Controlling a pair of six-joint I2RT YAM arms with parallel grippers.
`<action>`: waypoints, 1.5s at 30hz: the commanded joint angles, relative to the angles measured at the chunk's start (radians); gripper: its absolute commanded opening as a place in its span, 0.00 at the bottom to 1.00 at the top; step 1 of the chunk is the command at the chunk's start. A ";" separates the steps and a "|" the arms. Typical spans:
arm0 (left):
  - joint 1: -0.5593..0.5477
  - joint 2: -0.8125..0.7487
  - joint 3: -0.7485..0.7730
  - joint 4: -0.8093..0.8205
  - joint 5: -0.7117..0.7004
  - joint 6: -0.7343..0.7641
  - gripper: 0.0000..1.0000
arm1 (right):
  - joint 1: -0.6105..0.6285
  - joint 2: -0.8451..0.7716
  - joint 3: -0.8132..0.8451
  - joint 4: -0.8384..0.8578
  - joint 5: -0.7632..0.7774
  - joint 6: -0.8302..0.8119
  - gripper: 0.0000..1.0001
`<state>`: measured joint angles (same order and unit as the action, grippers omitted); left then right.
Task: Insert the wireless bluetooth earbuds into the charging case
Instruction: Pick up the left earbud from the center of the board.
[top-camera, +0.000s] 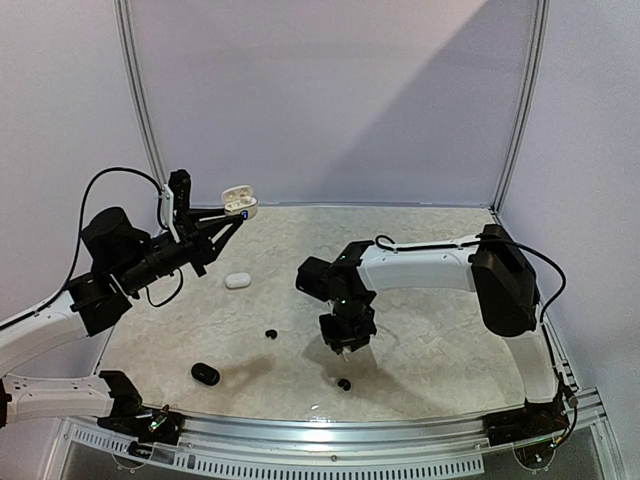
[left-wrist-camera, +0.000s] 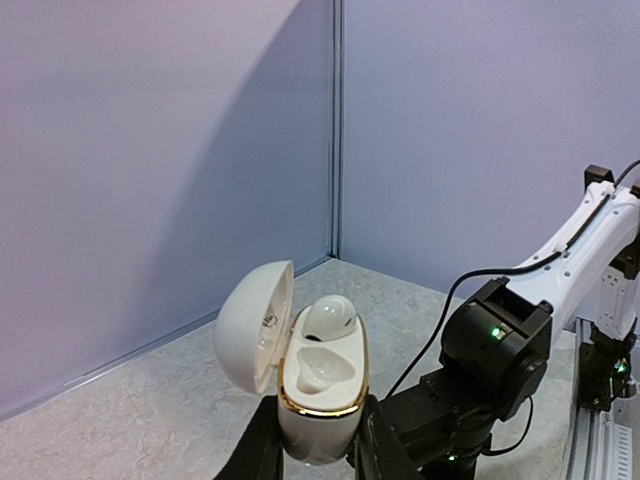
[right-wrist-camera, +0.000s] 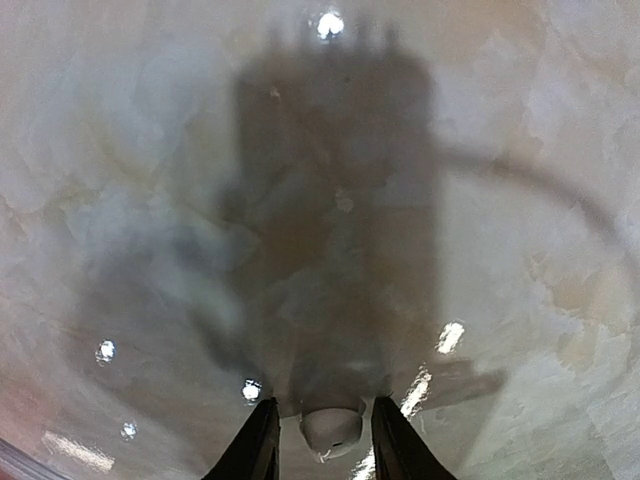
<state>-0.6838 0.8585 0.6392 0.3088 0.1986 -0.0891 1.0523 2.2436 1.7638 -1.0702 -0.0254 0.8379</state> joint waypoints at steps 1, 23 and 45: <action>-0.013 -0.007 -0.013 0.002 0.010 0.010 0.00 | -0.003 0.019 -0.027 -0.021 -0.012 0.013 0.30; -0.013 -0.006 -0.008 -0.002 0.012 0.012 0.00 | -0.005 0.028 -0.020 -0.067 -0.013 -0.003 0.13; -0.020 0.065 0.021 0.205 -0.001 0.153 0.00 | 0.091 -0.494 0.120 0.592 0.420 -0.328 0.00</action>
<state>-0.6853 0.9028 0.6388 0.4015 0.2150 -0.0013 1.0809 1.8442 1.8748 -0.8036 0.2554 0.6853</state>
